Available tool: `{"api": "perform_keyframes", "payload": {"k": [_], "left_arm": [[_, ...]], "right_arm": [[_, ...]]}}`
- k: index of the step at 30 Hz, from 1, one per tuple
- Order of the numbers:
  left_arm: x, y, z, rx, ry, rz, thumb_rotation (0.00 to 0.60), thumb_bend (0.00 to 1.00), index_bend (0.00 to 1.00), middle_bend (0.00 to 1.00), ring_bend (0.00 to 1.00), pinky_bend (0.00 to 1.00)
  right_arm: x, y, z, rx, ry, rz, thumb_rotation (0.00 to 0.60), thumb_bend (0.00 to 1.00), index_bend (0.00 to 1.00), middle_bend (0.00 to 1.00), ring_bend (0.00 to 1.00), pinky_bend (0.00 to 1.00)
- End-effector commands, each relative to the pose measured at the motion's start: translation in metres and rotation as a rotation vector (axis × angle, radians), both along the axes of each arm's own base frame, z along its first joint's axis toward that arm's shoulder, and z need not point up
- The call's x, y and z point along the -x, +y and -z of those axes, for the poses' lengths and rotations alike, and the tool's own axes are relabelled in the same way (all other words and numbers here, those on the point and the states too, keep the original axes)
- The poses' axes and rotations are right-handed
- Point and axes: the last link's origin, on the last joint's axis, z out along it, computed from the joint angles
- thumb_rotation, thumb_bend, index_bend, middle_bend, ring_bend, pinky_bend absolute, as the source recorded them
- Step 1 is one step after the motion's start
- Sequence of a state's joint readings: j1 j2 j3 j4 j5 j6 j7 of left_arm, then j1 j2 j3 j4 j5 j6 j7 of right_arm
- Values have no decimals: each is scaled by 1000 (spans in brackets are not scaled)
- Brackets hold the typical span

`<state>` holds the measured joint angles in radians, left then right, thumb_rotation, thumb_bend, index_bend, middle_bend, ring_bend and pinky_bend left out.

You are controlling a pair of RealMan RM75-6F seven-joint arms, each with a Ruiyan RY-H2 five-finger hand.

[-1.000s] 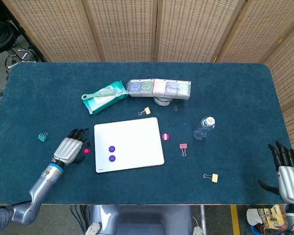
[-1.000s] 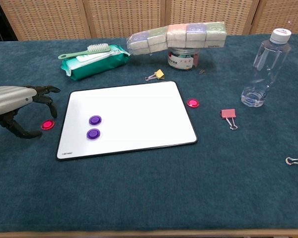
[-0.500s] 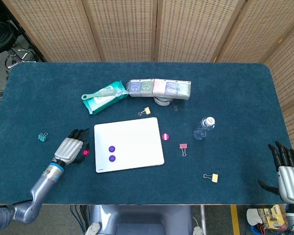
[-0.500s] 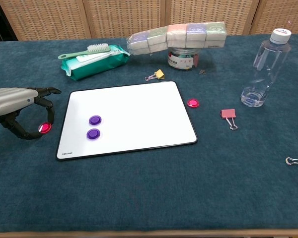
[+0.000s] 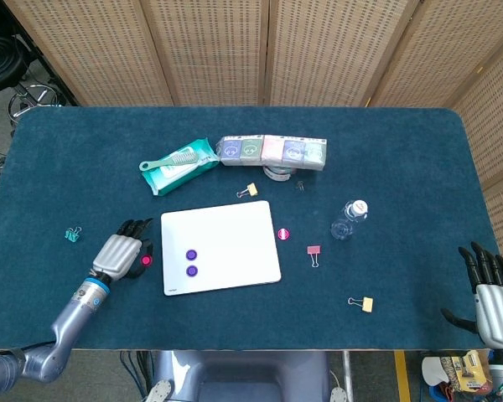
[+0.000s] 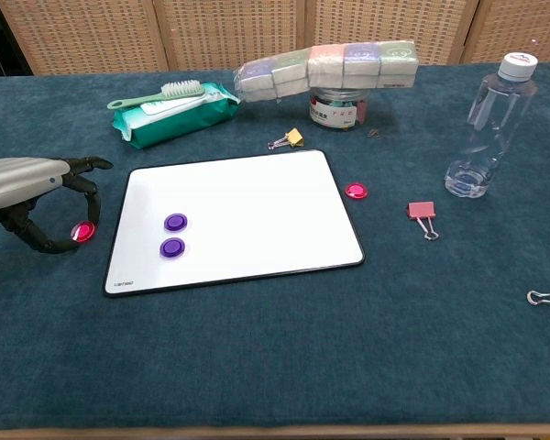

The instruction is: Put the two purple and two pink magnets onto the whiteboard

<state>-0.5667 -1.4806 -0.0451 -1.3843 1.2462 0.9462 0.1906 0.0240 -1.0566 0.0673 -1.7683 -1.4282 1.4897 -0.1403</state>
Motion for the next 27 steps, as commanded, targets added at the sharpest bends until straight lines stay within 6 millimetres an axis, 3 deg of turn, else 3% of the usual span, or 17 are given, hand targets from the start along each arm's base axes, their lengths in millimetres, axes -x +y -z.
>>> {"api": "perform_keyframes", "payload": {"k": [1,6,11,18,27], "left_arm": [[-9,4,-9,-18,-25,20,600,326,611,0,0,0],[-32,8,-15,-9,-61,77,600,327,611,0,0,0],[-64,12,-9,43,-132,154,600,326,611,0,0,0],[-111,17,18,130,-169,251,600,323,613,0,0,0],[-142,13,50,189,-131,285,600,322,613,0,0,0]], "right_arm": [[0,0,0,-2,0,0,600,0,33,0,0,0],[-1,0,2,-4,1,-1,600,0,33,0,0,0],[-1,0,2,-3,1,-2,600,0,33,0,0,0],[1,-1,0,1,-2,4,600,0,33,0,0,0],[2,-1,0,-4,-6,4,600,0,33,0,0,0]]}}
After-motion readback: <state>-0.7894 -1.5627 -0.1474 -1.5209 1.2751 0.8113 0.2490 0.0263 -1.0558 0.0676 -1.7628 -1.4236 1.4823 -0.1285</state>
